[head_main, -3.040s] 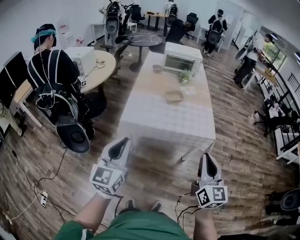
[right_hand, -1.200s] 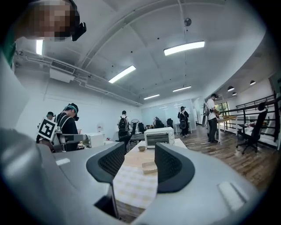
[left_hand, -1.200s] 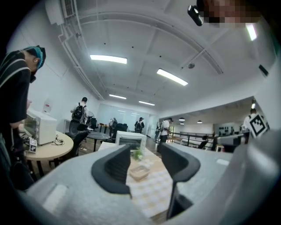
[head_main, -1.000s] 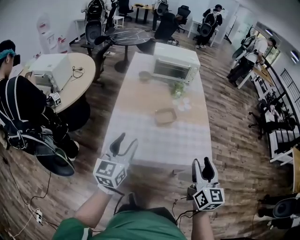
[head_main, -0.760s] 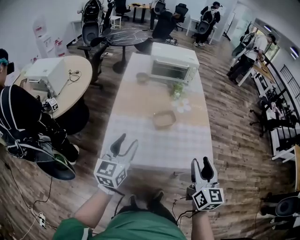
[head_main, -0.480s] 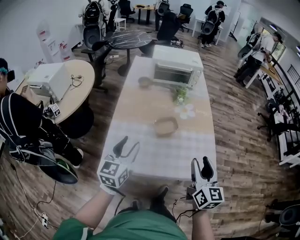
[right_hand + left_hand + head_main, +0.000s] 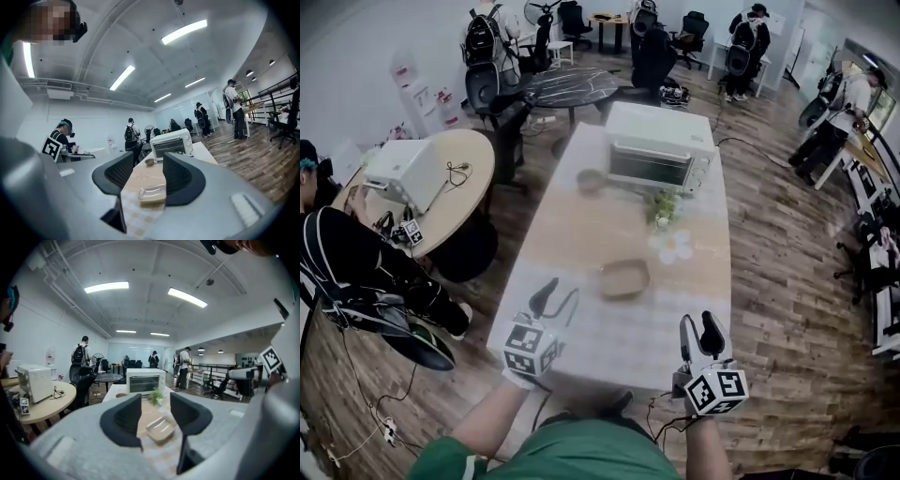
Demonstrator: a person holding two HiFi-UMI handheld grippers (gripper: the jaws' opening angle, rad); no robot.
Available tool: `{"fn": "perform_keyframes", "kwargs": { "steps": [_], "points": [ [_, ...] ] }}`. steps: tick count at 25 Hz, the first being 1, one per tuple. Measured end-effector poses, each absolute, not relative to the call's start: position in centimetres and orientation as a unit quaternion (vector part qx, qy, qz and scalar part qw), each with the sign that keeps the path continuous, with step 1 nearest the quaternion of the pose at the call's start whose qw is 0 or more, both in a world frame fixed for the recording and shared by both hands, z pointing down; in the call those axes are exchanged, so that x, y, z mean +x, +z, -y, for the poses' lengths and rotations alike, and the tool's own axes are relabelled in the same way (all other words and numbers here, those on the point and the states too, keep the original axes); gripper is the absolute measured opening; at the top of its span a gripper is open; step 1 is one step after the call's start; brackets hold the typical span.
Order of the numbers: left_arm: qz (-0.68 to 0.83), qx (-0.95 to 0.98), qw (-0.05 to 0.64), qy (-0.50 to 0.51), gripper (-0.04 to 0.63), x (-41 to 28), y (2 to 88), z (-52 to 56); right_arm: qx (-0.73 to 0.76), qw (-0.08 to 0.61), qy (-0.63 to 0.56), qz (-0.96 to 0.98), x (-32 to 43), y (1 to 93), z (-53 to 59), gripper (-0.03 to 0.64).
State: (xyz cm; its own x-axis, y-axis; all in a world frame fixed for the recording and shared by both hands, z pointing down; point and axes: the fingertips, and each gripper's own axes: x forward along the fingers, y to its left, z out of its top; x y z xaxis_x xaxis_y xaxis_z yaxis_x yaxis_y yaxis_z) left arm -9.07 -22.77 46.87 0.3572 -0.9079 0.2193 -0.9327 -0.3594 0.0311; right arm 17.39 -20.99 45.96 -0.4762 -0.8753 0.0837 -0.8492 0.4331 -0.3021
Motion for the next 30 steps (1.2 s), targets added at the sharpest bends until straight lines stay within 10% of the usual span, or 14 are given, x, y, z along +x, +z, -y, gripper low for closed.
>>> {"fn": "perform_keyframes", "kwargs": {
  "steps": [10, 30],
  "points": [
    [0.59, 0.79, 0.12, 0.113, 0.183, -7.7, 52.3, 29.2, -0.503, 0.035, -0.186, -0.844, 21.7, 48.8, 26.8, 0.196],
    [0.449, 0.727, 0.517, 0.055, 0.183, -9.1, 71.2, 37.6, -0.58, 0.028, -0.241, -0.778, 21.7, 52.0, 28.3, 0.196]
  ]
}}
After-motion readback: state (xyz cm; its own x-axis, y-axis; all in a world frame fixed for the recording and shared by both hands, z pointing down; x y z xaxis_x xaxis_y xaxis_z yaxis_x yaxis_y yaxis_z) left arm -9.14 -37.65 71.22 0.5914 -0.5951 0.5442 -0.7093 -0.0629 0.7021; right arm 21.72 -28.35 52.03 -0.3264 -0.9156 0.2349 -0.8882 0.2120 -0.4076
